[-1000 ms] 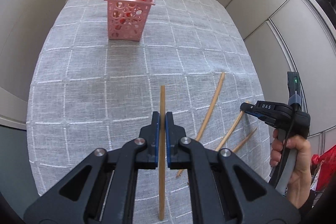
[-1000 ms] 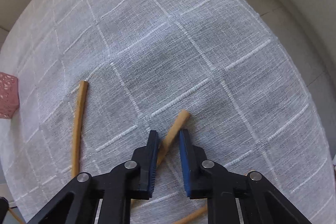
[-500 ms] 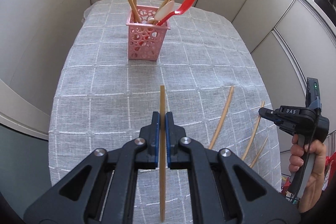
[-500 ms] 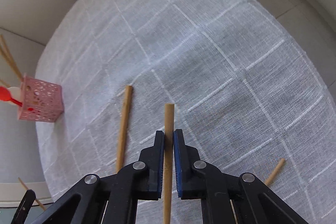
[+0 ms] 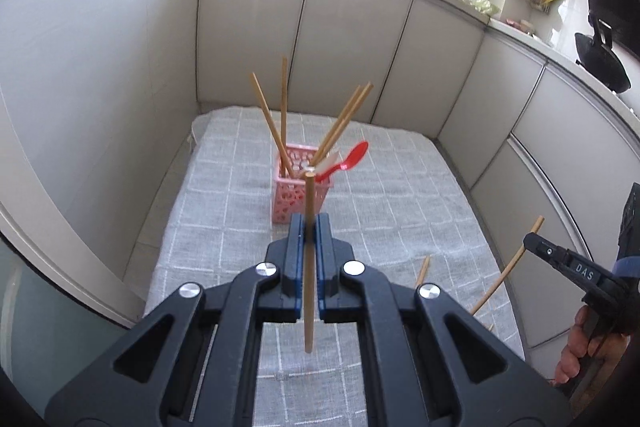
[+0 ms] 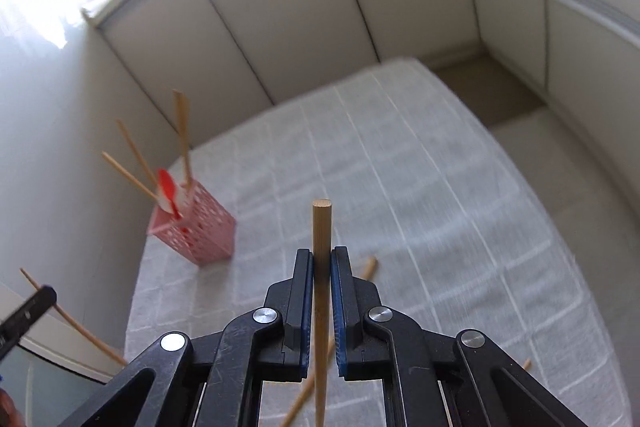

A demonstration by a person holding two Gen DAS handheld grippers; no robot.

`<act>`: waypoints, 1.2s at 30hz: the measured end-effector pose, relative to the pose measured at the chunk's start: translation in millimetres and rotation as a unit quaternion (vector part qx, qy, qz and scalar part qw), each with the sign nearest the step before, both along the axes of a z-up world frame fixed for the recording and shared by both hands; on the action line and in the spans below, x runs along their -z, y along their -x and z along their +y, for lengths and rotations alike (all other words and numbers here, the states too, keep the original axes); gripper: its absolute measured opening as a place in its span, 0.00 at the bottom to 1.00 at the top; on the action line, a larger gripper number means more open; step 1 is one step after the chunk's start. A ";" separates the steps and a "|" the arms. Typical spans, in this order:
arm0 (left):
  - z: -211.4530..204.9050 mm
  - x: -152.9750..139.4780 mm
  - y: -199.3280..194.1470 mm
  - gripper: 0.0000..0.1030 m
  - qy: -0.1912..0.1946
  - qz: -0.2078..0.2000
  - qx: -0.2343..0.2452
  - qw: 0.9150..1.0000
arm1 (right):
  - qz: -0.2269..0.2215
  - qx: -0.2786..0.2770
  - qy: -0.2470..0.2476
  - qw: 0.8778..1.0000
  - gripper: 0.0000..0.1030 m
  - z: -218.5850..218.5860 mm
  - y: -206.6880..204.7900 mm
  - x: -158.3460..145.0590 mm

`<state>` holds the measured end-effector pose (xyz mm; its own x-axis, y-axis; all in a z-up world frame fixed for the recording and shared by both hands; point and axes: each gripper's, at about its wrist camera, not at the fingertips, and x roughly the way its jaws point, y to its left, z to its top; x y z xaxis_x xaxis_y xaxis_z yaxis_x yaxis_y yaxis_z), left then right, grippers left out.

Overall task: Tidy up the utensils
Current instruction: 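Lift both held chopsticks upright and carry them over the pink basket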

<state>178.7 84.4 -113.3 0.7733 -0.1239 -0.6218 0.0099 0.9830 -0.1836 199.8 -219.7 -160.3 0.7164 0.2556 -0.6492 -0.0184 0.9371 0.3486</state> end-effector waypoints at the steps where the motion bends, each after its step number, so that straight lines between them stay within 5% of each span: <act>1: 1.5 -7.3 0.8 0.06 -0.003 -0.014 -0.006 1.000 | -0.014 -0.004 0.005 1.000 0.07 5.1 2.6 -6.6; 8: 10.1 -56.6 -11.5 0.06 -0.004 -0.088 -0.032 0.996 | -0.104 -0.029 0.015 0.994 0.07 45.5 -4.0 -53.1; 14: 7.0 -83.6 -44.8 0.06 -0.035 -0.134 -0.041 0.990 | -0.133 -0.046 -0.001 0.990 0.08 69.6 -26.6 -87.9; 20: -0.2 -76.2 -78.6 0.06 -0.048 -0.160 -0.033 0.985 | -0.158 -0.046 -0.018 0.986 0.08 77.4 -45.1 -105.2; 27: -10.6 -42.4 -117.4 0.06 -0.070 -0.144 -0.020 0.987 | -0.167 -0.041 -0.018 0.985 0.08 80.3 -60.3 -102.5; 36: -9.6 -48.3 -122.0 0.06 -0.064 -0.172 -0.016 0.983 | -0.158 -0.038 -0.018 0.987 0.08 78.8 -70.4 -85.9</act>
